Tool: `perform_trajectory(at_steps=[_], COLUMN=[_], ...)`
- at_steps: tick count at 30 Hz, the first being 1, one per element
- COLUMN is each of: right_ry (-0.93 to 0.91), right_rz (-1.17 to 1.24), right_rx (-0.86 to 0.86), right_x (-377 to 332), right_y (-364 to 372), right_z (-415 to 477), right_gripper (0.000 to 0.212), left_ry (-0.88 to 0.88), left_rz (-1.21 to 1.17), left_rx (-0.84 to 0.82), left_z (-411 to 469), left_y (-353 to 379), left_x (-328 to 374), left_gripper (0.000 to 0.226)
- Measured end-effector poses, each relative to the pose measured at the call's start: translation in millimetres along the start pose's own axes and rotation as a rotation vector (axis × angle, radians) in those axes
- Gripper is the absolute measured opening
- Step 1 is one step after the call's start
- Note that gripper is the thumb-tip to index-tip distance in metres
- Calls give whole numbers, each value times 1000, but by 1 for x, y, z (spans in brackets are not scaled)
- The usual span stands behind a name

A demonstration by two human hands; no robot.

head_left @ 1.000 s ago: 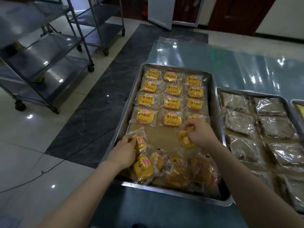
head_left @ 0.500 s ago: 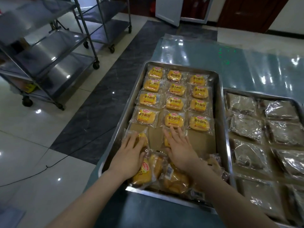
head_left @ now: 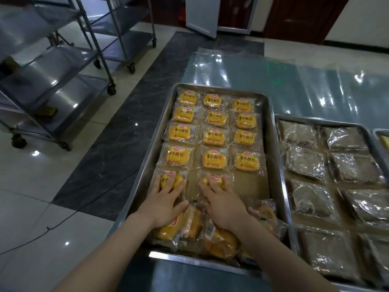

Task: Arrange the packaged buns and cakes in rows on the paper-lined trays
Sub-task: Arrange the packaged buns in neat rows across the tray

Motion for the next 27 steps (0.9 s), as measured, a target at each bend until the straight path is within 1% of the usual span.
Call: perform_trajectory(at_steps=[3,5,8,10,12,14,17,19,21,24,27], right_ry=[27,14,-7,6,9,6,45,53,60,67,91], right_rz=[60,88,102,139,145,147,165,137,116,124,67], right_rx=[-35,-45,33,87,102,116,150,155,187,261,287], right_x=[2,1,0,0,-2,-6,-8,-13,-16,-18,-17], right_y=[-4,-8,-18,-24,-25,-24,-23,-20,-18,-19,-21], right_z=[3,1,-10,-21,-33,-44,-55,-59,-63,-69,-73], right_gripper=[58,60,64,62,57,52,43,32,26,23,25], left_ry=[29,68,110,101,98,103,51,-5,-20,-3,31], left_rz=[23,-3,-136,-225,-293,-310,-269,-229,-206,-216,-187], left_rx=[14,91,265,320,327,326,331,338,335,326,327], left_z=[3,-2,-20,-35,-50,-62,-71,-73,-73,-69,-67], left_y=[-7,-15,-27,-27,-21,-15,-6,-1,2,5,4], left_x=[2,6,8,4,1,-1,-13,-21,-23,-22,-23], left_gripper=[69,65,61,65,68,73,81,83,84,86,88])
Point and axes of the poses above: each hand's wrist, its own z-axis towards the middle knuckle, its own y-axis out of the palm, x = y × z, the point moved 8 cm from there along z, towards the middle knuckle, and after that the axes turned 6 degrees about z, right-handed, at the moved point
